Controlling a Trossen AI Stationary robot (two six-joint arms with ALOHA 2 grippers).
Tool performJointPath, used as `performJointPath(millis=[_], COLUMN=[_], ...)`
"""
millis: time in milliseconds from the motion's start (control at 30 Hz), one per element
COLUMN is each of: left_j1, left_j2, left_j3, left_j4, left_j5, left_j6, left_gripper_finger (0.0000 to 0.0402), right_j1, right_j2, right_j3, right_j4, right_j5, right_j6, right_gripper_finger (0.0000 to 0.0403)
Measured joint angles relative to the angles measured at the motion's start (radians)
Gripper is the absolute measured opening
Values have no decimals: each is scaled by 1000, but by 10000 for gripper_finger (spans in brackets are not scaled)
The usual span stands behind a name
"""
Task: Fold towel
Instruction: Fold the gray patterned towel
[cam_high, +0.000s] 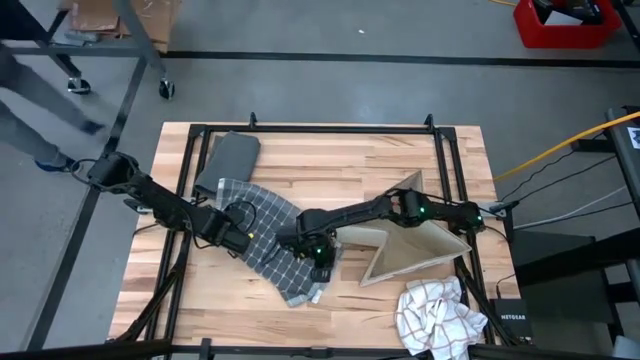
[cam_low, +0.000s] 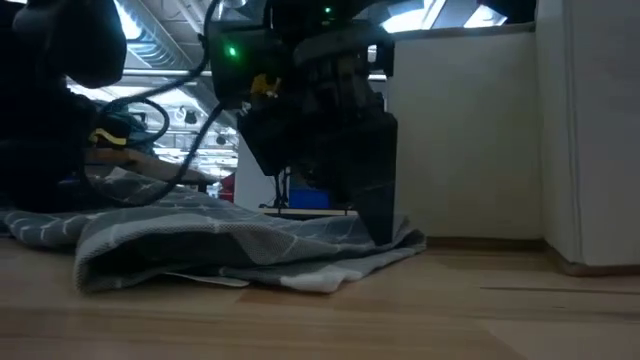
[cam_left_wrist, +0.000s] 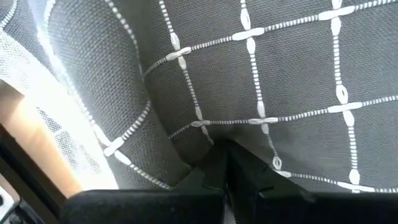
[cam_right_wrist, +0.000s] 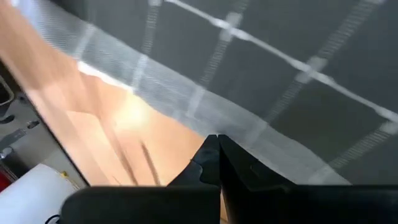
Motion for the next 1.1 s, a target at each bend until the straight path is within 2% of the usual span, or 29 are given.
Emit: performJointPath(millis=[100,300,400,567,667,833,1100], left_j1=[-1,-1,-1,-7,-27,-64,-107], left_j2=[-51,-199,-251,-307,-315,-303,-235], left_j3=[5,52,65,67,67,68,68], left_j4=[1,6,20,72,143,213,204], left_j5=[-2,-6,-7,19,42,50,53], left_j6=[-28,-25,-3,20,19,2,-67], left_gripper_finger=[1,1,1,1,1,1,0], right_j1=[1,-62,-110,-192,-231,-275,-290], right_j2=[-6,-18,-63,-98,-98,-98,-98], right_j3=[32,198,176,181,181,160,72], right_j4=[11,-5,28,-50,-49,33,122], right_j5=[11,136,151,203,243,250,243], right_j6=[5,-17,-27,-97,-157,-195,-195], right_gripper_finger=[1,1,1,1,1,1,1])
